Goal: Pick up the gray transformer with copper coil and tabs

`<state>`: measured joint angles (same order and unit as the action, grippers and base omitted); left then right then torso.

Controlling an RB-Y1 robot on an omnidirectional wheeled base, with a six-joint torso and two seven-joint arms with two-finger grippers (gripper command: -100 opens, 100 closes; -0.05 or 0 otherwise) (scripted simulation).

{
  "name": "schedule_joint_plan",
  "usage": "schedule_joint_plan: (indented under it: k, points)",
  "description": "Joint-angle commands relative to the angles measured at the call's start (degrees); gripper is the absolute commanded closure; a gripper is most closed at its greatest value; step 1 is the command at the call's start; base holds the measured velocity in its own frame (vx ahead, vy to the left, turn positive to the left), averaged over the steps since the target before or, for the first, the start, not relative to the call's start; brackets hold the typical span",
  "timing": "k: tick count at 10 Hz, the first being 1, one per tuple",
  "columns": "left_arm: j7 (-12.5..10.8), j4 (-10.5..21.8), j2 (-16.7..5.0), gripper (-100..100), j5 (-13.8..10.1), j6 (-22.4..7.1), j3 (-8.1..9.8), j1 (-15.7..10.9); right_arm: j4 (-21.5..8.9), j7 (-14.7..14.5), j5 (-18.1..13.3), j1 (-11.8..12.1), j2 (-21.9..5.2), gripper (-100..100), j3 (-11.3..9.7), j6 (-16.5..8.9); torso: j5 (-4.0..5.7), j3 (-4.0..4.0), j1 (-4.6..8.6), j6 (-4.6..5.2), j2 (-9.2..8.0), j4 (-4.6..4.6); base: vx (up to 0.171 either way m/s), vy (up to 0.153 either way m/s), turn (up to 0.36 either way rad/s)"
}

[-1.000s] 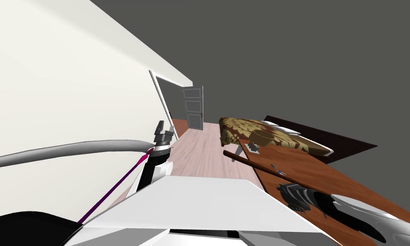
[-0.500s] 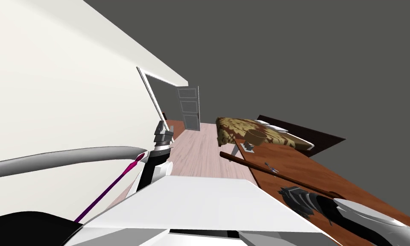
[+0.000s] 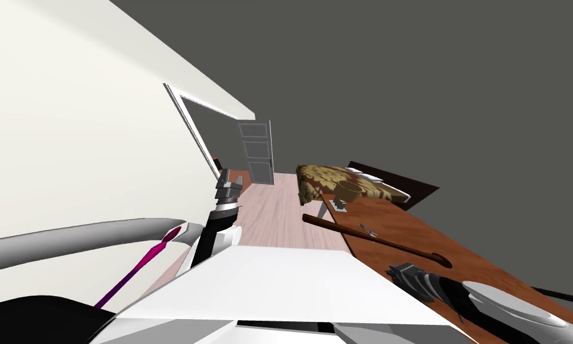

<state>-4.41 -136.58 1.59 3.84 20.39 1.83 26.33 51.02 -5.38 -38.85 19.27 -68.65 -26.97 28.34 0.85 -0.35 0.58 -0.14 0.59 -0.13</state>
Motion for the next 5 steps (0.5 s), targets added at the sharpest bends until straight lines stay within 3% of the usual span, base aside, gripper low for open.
schedule_joint_plan:
  k: [1,3,4,5]
  points:
    - [0.0,0.0,0.0,0,0.0,0.0,0.0,0.0,2.9,1.0,-2.9,2.9,0.0,100,1.4,-0.9,0.0,0.0,0.0,0.0,0.0,0.0,0.145,-0.07,-0.259]
    - [0.0,0.0,0.0,0,0.0,0.0,-0.01,0.0,5.8,1.0,-3.3,3.0,0.0,100,1.4,-0.9,0.11,-0.03,0.02,-0.33,0.07,0.04,0.039,-0.028,0.007]
    - [0.0,0.0,0.0,0,0.0,0.0,-0.01,0.0,7.5,2.6,-6.2,5.6,0.0,100,4.0,-2.1,0.32,0.01,-0.03,-0.51,0.02,0.07,0.108,-0.041,-0.215]
    - [0.0,0.0,0.0,0,0.0,0.0,0.0,0.0,9.5,2.6,-7.8,7.2,0.0,100,4.5,-2.1,0.29,-0.12,0.08,-0.35,0.25,0.01,0.138,-0.047,-0.254]
